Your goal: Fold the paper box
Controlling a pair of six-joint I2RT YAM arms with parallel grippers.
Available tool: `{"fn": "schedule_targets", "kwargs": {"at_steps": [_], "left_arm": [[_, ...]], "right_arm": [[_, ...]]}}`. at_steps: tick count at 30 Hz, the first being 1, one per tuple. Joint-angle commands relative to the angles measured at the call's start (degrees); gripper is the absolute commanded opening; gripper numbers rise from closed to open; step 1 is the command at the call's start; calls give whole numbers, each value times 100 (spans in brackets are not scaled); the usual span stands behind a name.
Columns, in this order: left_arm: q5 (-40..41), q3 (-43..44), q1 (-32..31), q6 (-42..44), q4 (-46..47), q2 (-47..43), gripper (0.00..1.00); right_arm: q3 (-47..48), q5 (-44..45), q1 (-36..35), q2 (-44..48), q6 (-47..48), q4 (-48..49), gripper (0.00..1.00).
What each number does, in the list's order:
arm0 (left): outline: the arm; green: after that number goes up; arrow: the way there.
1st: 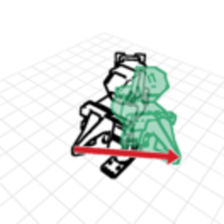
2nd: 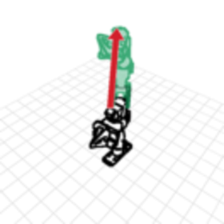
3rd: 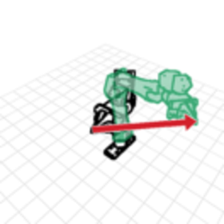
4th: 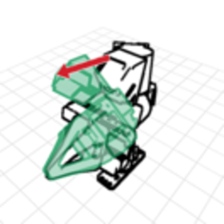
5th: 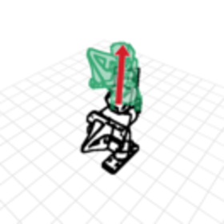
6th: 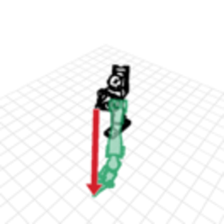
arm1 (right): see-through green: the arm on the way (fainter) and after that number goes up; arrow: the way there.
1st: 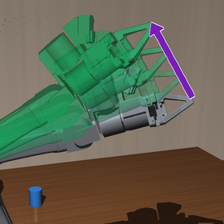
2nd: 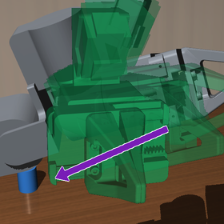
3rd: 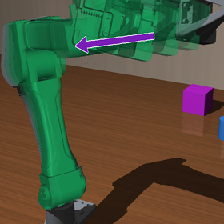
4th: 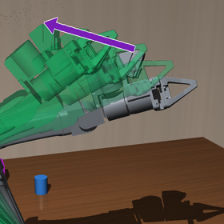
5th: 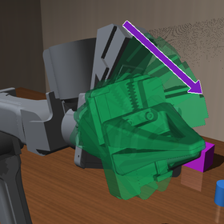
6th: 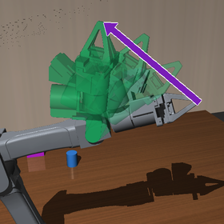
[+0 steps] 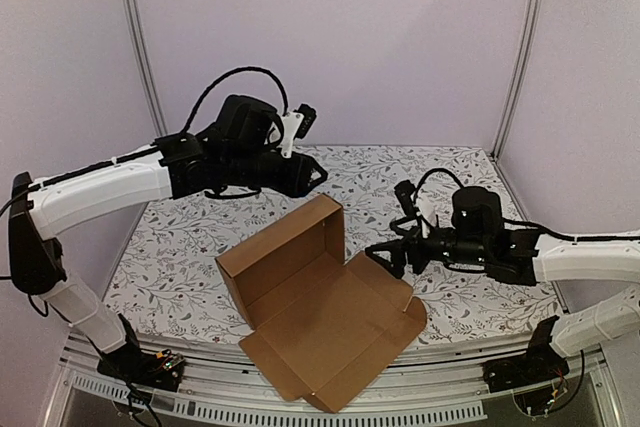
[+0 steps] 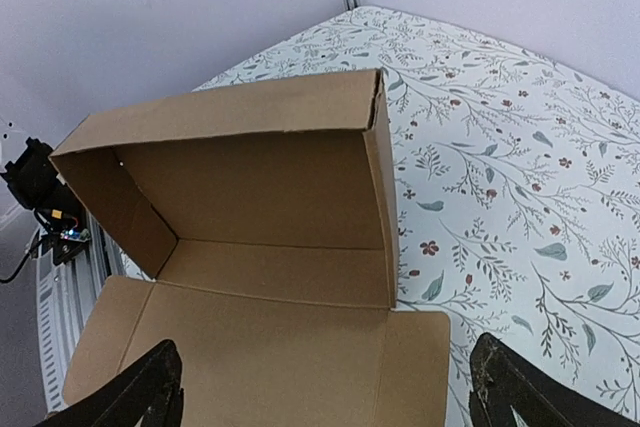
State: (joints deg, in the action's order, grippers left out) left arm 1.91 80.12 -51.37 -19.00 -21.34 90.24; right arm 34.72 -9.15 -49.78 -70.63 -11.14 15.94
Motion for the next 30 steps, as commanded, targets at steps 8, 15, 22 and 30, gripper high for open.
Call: {"fn": "schedule_targets", "kwargs": {"at_steps": [8,15,22,30], "left_arm": [[-147,-780,-55,-19,-847,-889,45],[-42,-1278,-57,-160,-864,-1289,45],[-91,-1509,-57,-206,-823,-1359,45],[-90,-1558,-57,-207,-804,-1349,46]], "right_arm": [[279,493,69,1391,-1547,-4737,99],[-51,-93,73,1509,-2133,-5249,97],[-282,-316,66,1157,-2641,-5033,83],[-189,-434,70,379,-2659,-4388,64]]}}
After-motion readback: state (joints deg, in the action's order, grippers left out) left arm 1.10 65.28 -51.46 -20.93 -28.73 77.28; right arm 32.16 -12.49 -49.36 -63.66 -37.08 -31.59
